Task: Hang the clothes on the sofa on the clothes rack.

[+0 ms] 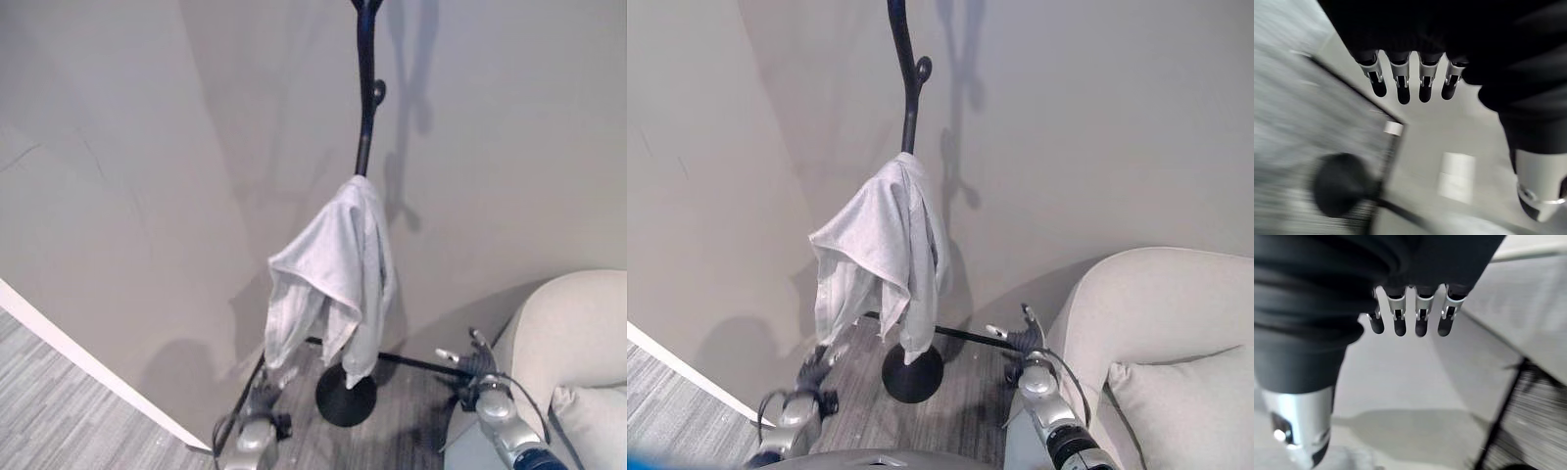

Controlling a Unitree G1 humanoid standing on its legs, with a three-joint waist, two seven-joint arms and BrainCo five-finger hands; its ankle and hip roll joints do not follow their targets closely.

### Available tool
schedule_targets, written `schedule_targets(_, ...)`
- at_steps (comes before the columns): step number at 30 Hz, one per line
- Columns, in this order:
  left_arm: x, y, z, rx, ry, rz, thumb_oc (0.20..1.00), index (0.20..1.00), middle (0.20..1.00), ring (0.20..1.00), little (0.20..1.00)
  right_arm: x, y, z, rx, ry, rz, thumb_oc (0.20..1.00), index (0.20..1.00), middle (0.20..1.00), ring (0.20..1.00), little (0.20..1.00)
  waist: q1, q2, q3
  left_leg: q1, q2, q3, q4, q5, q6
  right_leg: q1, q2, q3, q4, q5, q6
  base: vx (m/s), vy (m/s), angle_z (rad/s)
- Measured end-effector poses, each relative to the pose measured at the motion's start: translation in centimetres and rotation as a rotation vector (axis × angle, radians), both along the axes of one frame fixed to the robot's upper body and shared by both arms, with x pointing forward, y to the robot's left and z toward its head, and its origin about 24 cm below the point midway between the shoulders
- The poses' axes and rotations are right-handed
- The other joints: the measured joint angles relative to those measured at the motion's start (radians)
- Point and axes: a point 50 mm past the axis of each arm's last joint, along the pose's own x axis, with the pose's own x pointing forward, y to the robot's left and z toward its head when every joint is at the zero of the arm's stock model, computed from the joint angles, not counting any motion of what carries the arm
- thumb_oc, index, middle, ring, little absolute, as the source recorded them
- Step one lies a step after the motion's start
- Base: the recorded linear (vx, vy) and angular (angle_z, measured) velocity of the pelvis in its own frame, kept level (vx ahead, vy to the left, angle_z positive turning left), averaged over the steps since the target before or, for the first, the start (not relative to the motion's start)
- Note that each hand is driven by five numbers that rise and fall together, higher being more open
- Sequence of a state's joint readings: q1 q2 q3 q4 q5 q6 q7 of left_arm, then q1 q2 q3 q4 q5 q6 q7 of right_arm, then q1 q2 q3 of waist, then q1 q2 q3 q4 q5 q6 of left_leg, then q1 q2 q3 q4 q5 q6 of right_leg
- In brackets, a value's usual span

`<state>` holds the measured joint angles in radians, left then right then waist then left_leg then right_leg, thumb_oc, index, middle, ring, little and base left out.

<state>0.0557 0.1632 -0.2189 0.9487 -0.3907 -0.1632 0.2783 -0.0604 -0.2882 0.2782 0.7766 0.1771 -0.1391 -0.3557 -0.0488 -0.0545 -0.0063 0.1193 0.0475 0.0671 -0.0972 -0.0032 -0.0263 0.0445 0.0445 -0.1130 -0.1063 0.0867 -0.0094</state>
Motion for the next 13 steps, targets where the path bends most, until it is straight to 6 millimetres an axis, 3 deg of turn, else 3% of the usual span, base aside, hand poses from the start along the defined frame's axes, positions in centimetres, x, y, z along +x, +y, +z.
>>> schedule_targets(1, -2.5, 0.2, -1.0, -0.026, 0.084, -0.01, 1.0, 1.0, 1.0, 1.0, 1.0, -1.5, -0.1, -1.5, 0.035, 0.082, -0.032, 1.0, 1.0, 1.0, 1.0, 1.0, 0.004, 0.002, 0.003, 0.005, 0.0, -0.008, 0.0, -0.001, -0.002, 0.009, -0.001, -0.008, 0.0, -0.003, -0.005, -0.01, 0.018, 0.17)
schedule_targets(5, -5.8, 1.1, -2.5, -0.112, 0.221, 0.13, 1.0, 1.0, 1.0, 1.0, 1.0, -5.3, 0.5, -4.7, 0.212, 0.257, -0.207, 1.0, 1.0, 1.0, 1.0, 1.0, 0.026, 0.002, 0.002, 0.004, 0.0, -0.021, 0.0, -0.005, -0.007, 0.013, -0.002, -0.024, 0.0, -0.012, -0.017, 0.0, 0.009, 0.14)
schedule_targets(7, -6.1, 1.4, -2.6, -0.129, 0.234, 0.16, 1.0, 1.0, 1.0, 1.0, 1.0, -6.6, 1.0, -5.5, 0.296, 0.307, -0.275, 1.0, 1.0, 1.0, 1.0, 1.0, 0.026, 0.007, 0.007, 0.0, 0.001, -0.021, 0.0, -0.004, -0.008, 0.012, -0.004, -0.031, 0.0, -0.014, -0.019, 0.04, 0.015, 0.14)
schedule_targets(10, -7.3, 1.7, -3.1, -0.207, 0.295, 0.292, 1.0, 1.0, 1.0, 1.0, 1.0, -10.6, 2.0, -7.6, 0.588, 0.415, -0.669, 1.0, 1.0, 1.0, 1.0, 1.0, 0.026, 0.015, 0.0, 0.005, 0.001, -0.022, 0.0, -0.004, -0.008, 0.018, -0.005, -0.039, 0.0, -0.016, -0.022, 0.04, 0.019, 0.06)
schedule_targets(13, -7.5, 1.5, -3.2, -0.252, 0.298, 0.332, 1.0, 1.0, 1.0, 1.0, 1.0, -12.8, 2.2, -8.3, 0.7, 0.469, -0.863, 1.0, 1.0, 1.0, 1.0, 1.0, 0.026, 0.014, 0.0, 0.0, 0.001, -0.022, 0.0, -0.004, -0.008, 0.015, -0.006, -0.04, 0.001, -0.016, -0.021, 0.0, 0.0, 0.0)
